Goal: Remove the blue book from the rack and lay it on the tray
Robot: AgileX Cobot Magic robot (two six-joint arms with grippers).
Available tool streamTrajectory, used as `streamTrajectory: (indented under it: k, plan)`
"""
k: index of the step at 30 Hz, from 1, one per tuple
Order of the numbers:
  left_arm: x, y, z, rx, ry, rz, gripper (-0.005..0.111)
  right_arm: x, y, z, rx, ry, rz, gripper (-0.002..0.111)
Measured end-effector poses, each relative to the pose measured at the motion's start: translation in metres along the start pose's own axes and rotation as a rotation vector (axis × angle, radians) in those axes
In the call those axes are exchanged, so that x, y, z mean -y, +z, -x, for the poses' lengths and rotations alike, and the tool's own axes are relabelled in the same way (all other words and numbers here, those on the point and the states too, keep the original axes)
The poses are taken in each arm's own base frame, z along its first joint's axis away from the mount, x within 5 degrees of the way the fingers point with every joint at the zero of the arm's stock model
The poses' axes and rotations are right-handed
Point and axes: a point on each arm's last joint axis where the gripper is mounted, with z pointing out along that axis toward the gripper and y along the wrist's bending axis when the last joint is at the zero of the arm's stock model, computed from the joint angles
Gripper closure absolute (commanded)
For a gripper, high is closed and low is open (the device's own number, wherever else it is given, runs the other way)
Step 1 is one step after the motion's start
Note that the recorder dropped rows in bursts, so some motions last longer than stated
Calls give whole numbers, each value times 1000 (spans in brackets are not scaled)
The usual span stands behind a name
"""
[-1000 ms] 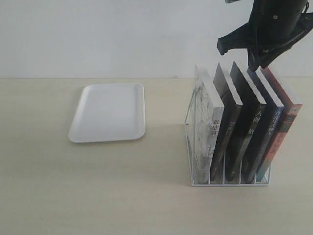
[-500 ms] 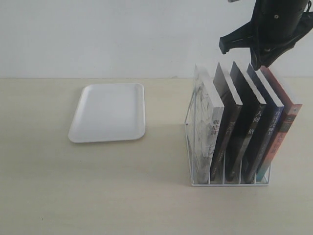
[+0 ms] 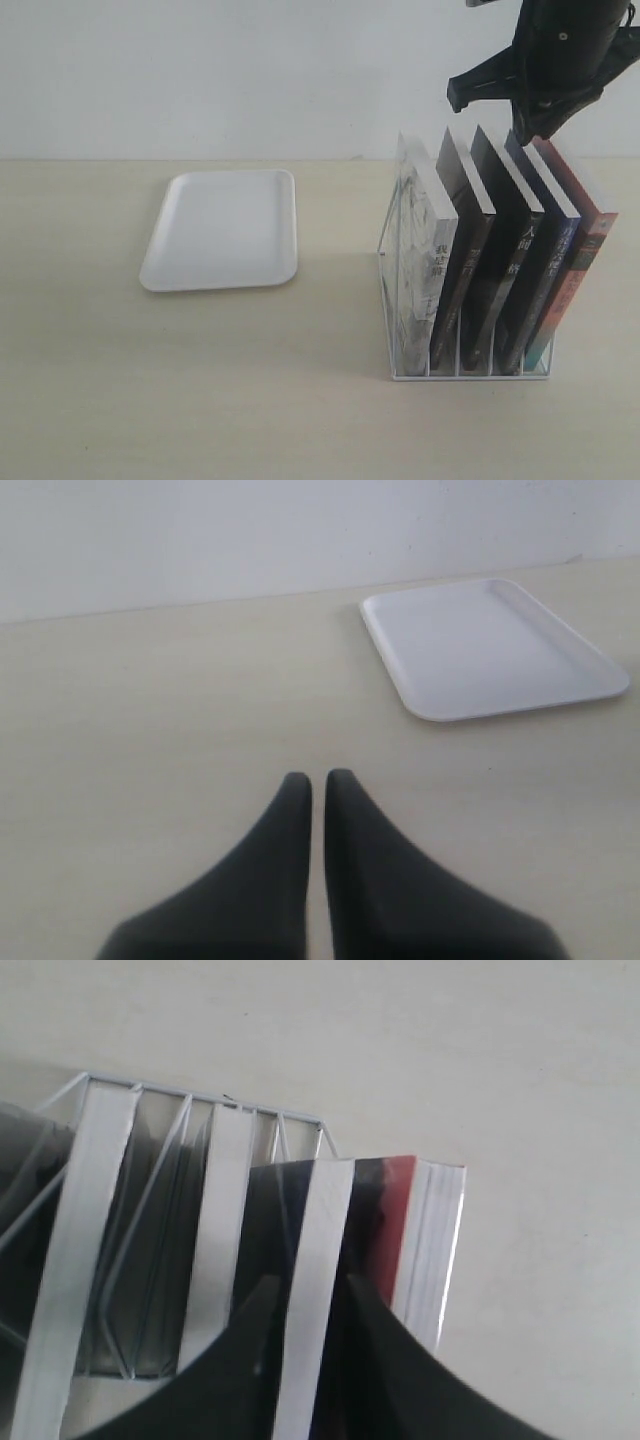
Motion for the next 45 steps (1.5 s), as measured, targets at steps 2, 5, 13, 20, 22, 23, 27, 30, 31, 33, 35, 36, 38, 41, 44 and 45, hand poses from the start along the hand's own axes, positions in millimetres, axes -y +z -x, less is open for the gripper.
streamTrajectory:
  k: [2, 5, 13, 20, 22, 23, 27, 30, 31, 33, 35, 36, 38, 41, 44, 45]
  plan:
    - [0, 0, 0, 0, 0, 0, 102, -2, 7, 1, -17, -4, -2, 89]
    - [0, 0, 0, 0, 0, 0, 102, -4, 17, 2, -39, -8, -4, 89]
    - [0, 0, 0, 0, 0, 0, 102, -7, 28, 3, -64, -1, -11, 89]
    - [0, 0, 0, 0, 0, 0, 102, -7, 29, 3, -65, 11, -11, 89]
    - [0, 0, 0, 0, 0, 0, 102, -7, 30, 3, -66, 13, -11, 89]
    - [0, 0, 0, 0, 0, 0, 102, -8, 31, 3, -69, 12, -12, 89]
    - [0, 0, 0, 0, 0, 0, 102, -10, 35, 4, -78, 18, 1, 89]
    - [0, 0, 0, 0, 0, 0, 102, -13, 40, 4, -89, 21, 16, 91]
    - [0, 0, 0, 0, 0, 0, 102, -13, 41, 4, -90, 21, 16, 95]
    - [0, 0, 0, 0, 0, 0, 102, -13, 42, 4, -92, 25, 22, 108]
    - [0, 0, 0, 0, 0, 0, 102, -14, 42, 4, -91, 30, 29, 108]
    - [0, 0, 0, 0, 0, 0, 102, -14, 42, 4, -91, 30, 29, 108]
    - [0, 0, 0, 0, 0, 0, 102, -14, 42, 4, -91, 30, 29, 108]
    - [0, 0, 0, 0, 0, 0, 102, -14, 41, 4, -89, 32, 27, 108]
    - [0, 0, 0, 0, 0, 0, 102, -12, 37, 4, -77, 34, 24, 108]
    - [0, 0, 0, 0, 0, 0, 102, -11, 33, 3, -68, 36, 25, 108]
